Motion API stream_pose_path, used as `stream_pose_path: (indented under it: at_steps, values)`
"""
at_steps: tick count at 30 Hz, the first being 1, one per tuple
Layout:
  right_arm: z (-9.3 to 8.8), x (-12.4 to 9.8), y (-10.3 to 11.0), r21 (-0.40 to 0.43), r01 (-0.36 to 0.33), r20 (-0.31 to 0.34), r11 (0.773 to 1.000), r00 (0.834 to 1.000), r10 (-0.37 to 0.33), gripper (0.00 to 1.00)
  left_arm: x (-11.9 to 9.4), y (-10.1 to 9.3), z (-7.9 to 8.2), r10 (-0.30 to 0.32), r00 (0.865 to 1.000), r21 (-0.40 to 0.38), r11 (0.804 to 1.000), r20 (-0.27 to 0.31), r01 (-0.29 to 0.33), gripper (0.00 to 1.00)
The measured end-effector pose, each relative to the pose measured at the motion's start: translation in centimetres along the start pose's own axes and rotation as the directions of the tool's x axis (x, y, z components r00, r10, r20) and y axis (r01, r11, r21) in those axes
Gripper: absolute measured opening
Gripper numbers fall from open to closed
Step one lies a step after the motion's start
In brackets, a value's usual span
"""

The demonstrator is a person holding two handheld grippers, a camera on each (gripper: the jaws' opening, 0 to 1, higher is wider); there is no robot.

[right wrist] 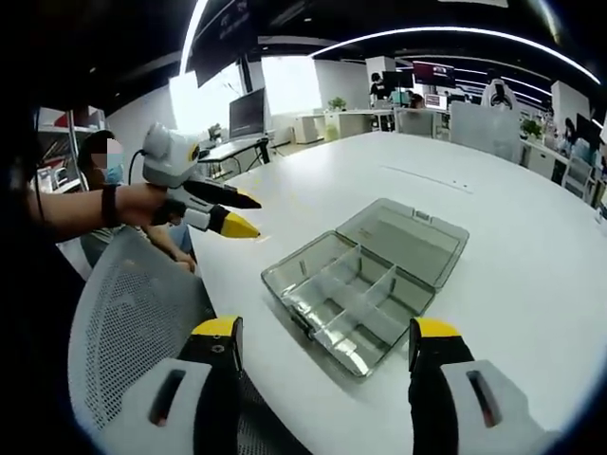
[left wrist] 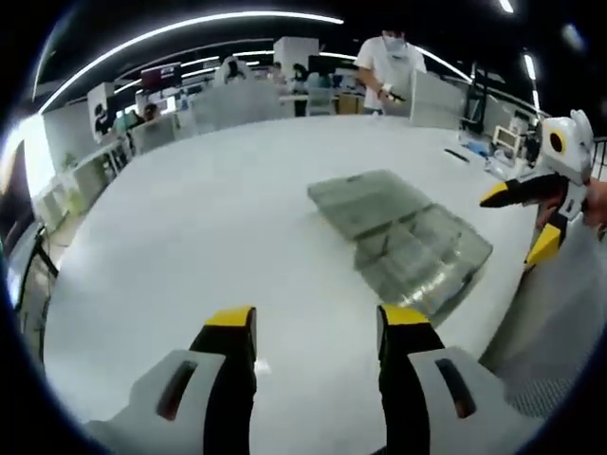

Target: Insert the divider into the dual guide fixture by aligning both edges with the guide slots and pushing it downward to the bottom, including one-sided entry, uneven engagement, binding, and posture correction.

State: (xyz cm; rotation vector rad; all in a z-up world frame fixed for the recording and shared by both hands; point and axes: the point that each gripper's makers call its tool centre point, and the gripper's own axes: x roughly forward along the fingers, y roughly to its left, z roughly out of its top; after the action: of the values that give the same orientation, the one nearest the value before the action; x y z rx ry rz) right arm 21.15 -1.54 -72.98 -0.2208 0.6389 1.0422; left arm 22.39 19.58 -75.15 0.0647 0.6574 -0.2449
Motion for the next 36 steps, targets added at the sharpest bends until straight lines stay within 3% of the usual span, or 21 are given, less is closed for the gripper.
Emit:
stream_pose_path:
  at_steps: [6, 15, 18, 31, 34, 36]
  values:
    - [-0.1, 0.0, 0.0, 0.016, 0.0, 0.006, 1.0, 1.0, 0.0, 0.69, 0.4, 1.6, -0.9, 0.046, 0.999, -0.03, 0.998, -0.029, -0.047, 0.52]
    - [-0.1, 0.1, -0.3, 0.025, 0.005, 0.007, 1.0, 1.0, -0.005, 0.69, 1.5, 4.4, -3.2, 0.127, 0.983, -0.036, 0.99, -0.136, -0.133, 0.51]
    - [-0.1, 0.1, -0.3, 0.028, 0.002, 0.004, 1.0, 1.0, -0.002, 0.69, 1.6, 4.5, -3.7, 0.112, 0.982, -0.063, 0.99, -0.154, -0.122, 0.51]
    - [-0.1, 0.1, -0.6, 0.017, 0.003, -0.004, 1.0, 1.0, -0.003, 0.69, 2.0, 6.3, -6.2, 0.142, 0.966, -0.162, 0.97, -0.215, -0.179, 0.49]
    - [-0.1, 0.1, -0.7, 0.02, 0.005, -0.006, 1.0, 1.0, -0.005, 0.69, 2.0, 6.4, -5.9, 0.153, 0.968, -0.164, 0.969, -0.201, -0.187, 0.47]
    - [-0.2, 0.1, -0.8, 0.017, 0.005, -0.01, 1.0, 1.0, -0.004, 0.69, 1.9, 6.7, -6.0, 0.171, 0.962, -0.111, 0.974, -0.212, -0.197, 0.45]
